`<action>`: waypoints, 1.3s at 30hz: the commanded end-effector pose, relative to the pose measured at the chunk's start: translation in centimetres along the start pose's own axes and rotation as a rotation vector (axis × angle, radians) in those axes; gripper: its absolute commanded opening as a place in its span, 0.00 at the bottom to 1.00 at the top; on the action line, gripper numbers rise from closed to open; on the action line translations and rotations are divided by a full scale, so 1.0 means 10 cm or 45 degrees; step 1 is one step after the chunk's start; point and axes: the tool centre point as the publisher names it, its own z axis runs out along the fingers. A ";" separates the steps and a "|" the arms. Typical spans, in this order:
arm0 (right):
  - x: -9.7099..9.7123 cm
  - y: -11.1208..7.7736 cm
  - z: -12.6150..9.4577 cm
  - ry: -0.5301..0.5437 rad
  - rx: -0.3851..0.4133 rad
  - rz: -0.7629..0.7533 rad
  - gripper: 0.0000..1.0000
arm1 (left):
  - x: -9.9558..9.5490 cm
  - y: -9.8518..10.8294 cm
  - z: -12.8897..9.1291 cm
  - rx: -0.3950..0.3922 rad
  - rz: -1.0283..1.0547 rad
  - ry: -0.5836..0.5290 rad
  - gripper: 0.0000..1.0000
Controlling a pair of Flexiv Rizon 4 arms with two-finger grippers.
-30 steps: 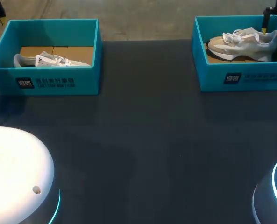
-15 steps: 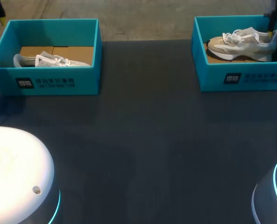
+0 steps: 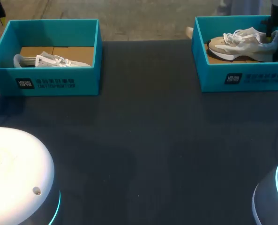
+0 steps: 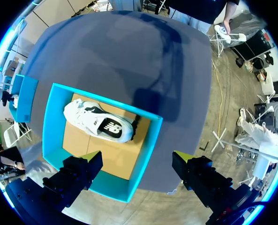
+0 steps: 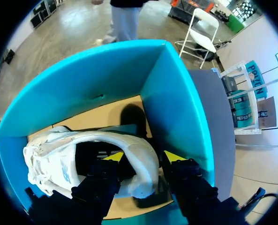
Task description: Take the shoe out of the shoebox, open the shoe tongue, remove and reinsert the insole, then place the shoe into the shoebox
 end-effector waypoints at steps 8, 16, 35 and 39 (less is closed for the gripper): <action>0.05 -0.02 0.16 -0.034 0.022 0.007 0.50 | 0.01 -0.01 0.00 -0.002 0.001 0.003 1.00; 0.08 -0.03 0.31 -0.048 0.052 0.015 0.49 | 0.01 -0.01 0.00 -0.002 0.001 0.003 1.00; -0.01 -0.03 0.23 -0.090 0.045 0.060 0.00 | 0.01 -0.01 0.00 -0.002 0.001 0.003 1.00; -0.03 -0.04 0.14 -0.095 0.033 0.066 0.00 | 0.01 -0.01 0.00 -0.002 0.001 0.003 1.00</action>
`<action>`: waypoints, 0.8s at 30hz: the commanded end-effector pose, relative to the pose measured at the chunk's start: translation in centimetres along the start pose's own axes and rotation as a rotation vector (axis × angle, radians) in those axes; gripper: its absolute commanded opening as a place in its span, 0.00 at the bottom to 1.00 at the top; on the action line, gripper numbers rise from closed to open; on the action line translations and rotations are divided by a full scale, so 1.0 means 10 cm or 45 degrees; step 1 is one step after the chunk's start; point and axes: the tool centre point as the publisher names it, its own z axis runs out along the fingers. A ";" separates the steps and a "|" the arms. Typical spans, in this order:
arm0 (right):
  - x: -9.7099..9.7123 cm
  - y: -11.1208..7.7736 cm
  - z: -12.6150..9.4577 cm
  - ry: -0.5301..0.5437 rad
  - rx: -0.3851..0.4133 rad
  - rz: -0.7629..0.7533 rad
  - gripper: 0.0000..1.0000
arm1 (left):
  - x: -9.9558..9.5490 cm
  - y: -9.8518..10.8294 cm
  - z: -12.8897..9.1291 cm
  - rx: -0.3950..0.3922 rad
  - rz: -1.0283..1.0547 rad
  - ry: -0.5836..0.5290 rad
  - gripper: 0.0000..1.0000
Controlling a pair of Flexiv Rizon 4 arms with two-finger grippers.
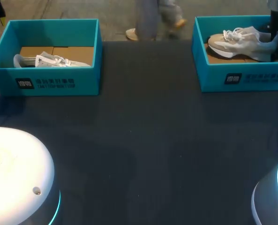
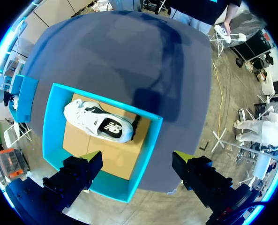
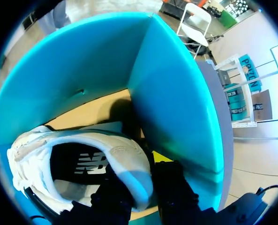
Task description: Take the shoe out of the shoebox, open the shoe tongue, remove and reinsert the insole, then place the shoe into the shoebox
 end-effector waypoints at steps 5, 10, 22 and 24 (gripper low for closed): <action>-0.01 -0.05 -0.25 -0.006 -0.033 0.016 0.00 | 0.01 -0.01 0.00 -0.002 0.001 0.003 1.00; -0.07 -0.11 -0.49 0.002 -0.062 0.007 0.00 | 0.01 -0.01 0.00 -0.002 0.001 0.003 1.00; -0.20 -0.27 -1.10 -0.005 -0.119 -0.094 0.00 | 0.01 -0.01 0.00 -0.002 0.001 0.003 1.00; -0.22 -0.30 -1.20 -0.003 -0.125 -0.108 0.00 | 0.01 -0.01 0.00 -0.002 0.001 0.003 1.00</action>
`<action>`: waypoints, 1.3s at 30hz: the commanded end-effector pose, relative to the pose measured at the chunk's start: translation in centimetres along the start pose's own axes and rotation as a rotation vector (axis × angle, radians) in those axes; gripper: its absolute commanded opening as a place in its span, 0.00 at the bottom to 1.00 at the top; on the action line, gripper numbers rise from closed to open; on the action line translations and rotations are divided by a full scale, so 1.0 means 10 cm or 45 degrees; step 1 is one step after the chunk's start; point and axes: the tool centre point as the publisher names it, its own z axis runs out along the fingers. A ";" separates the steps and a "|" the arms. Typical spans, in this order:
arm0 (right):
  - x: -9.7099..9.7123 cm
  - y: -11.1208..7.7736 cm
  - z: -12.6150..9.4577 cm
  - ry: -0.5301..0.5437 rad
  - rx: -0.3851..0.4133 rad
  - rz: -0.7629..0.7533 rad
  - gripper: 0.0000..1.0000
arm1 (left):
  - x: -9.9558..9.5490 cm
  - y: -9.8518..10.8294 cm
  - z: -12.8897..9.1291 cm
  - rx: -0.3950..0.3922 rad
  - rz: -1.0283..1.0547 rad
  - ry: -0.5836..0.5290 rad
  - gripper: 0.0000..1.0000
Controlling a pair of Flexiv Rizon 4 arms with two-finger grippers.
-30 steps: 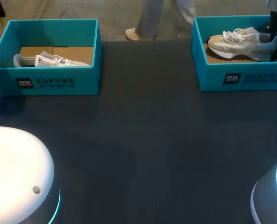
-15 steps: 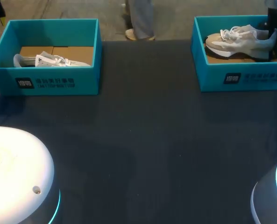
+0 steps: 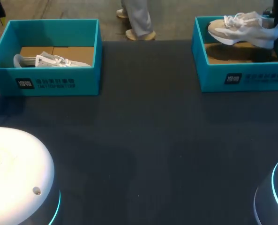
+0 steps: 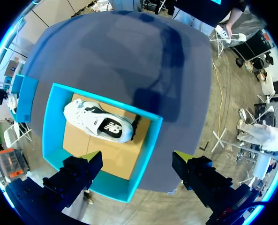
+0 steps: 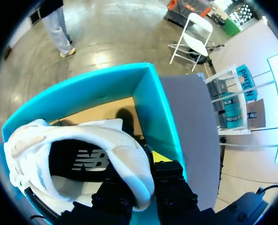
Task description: Take the shoe out of the shoebox, open the shoe tongue, remove and reinsert the insole, then place the shoe into the shoebox
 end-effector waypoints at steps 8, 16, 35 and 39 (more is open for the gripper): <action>-0.11 -0.30 -0.77 0.024 -0.092 -0.057 0.00 | 0.01 -0.01 0.00 -0.002 0.001 0.003 1.00; -0.09 -0.36 -1.12 0.016 -0.135 -0.105 0.00 | 0.01 -0.01 0.00 -0.002 0.001 0.003 1.00; -0.01 -0.44 -1.39 0.026 -0.098 -0.110 0.00 | 0.01 -0.01 0.00 -0.002 0.001 0.003 1.00; -0.01 -0.44 -1.39 0.026 -0.098 -0.110 0.00 | 0.01 -0.01 0.00 -0.002 0.001 0.003 1.00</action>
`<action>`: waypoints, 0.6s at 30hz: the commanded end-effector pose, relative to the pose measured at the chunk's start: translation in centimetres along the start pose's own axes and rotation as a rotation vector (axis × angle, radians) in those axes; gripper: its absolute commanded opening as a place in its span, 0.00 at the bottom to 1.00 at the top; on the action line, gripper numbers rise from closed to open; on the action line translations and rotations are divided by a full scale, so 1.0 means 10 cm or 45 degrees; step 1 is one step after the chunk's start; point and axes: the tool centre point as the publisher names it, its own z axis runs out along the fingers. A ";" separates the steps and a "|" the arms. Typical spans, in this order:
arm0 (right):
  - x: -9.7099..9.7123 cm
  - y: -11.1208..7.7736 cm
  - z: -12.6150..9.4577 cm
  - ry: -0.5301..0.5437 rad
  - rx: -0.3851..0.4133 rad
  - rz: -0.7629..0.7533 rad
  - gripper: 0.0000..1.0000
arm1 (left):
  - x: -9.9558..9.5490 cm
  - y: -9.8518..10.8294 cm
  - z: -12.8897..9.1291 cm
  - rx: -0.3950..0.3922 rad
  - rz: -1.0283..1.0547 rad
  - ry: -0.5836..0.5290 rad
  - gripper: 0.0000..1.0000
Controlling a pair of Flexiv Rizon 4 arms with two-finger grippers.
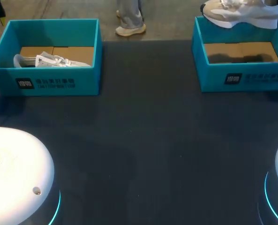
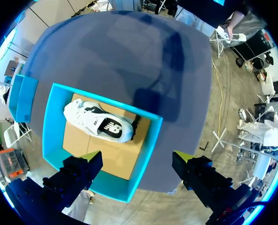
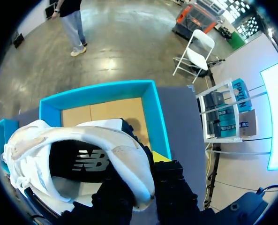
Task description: Take the shoe out of the shoebox, open the shoe tongue, remove and reinsert the insole, then place the shoe into the shoebox
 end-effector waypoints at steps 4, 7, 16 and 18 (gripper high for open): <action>0.00 0.01 -0.02 0.001 0.001 0.000 0.00 | 0.01 -0.01 0.00 -0.002 0.001 0.003 1.00; 0.00 0.01 -0.02 0.001 0.001 0.000 0.00 | 0.01 -0.01 0.00 -0.002 0.001 0.003 1.00; 0.10 -0.22 -0.19 -0.051 0.010 0.058 0.00 | 0.01 -0.01 0.00 -0.002 0.001 0.003 1.00; 0.18 -0.29 -0.24 -0.070 0.021 0.048 0.00 | 0.01 -0.01 0.00 -0.002 0.001 0.003 1.00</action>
